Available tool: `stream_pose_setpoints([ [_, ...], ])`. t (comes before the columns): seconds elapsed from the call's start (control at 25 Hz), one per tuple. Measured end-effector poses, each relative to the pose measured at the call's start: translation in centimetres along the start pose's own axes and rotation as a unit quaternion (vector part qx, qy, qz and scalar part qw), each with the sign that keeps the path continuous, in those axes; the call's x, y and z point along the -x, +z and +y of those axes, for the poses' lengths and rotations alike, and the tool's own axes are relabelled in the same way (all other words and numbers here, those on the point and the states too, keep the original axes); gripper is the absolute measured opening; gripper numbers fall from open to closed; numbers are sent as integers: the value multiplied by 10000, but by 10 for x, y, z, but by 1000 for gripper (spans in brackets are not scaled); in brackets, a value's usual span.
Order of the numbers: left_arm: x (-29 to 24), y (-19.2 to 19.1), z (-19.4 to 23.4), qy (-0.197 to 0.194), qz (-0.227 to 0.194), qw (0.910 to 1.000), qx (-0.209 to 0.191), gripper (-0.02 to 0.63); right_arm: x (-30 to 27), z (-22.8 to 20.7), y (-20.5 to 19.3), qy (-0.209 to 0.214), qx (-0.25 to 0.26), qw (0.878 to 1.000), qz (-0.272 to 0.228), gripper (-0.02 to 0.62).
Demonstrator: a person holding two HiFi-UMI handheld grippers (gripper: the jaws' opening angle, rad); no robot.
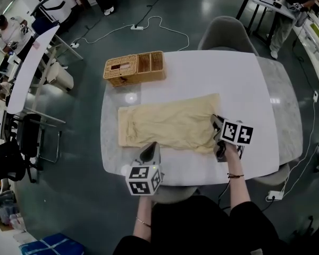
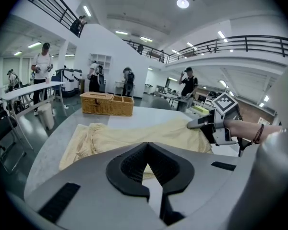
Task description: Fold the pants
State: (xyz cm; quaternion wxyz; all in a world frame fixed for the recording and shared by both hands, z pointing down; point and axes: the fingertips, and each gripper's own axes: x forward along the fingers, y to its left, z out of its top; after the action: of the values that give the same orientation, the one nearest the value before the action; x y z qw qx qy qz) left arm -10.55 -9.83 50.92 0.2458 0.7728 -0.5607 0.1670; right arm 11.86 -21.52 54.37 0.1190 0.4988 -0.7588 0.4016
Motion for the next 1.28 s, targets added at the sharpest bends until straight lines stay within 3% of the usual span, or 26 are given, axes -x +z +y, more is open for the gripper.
stream_pose_setpoints([
  [1.28, 66, -4, 92, -23, -337, 9993, 174, 8, 11, 137, 7, 183, 125, 9989, -403, 28],
])
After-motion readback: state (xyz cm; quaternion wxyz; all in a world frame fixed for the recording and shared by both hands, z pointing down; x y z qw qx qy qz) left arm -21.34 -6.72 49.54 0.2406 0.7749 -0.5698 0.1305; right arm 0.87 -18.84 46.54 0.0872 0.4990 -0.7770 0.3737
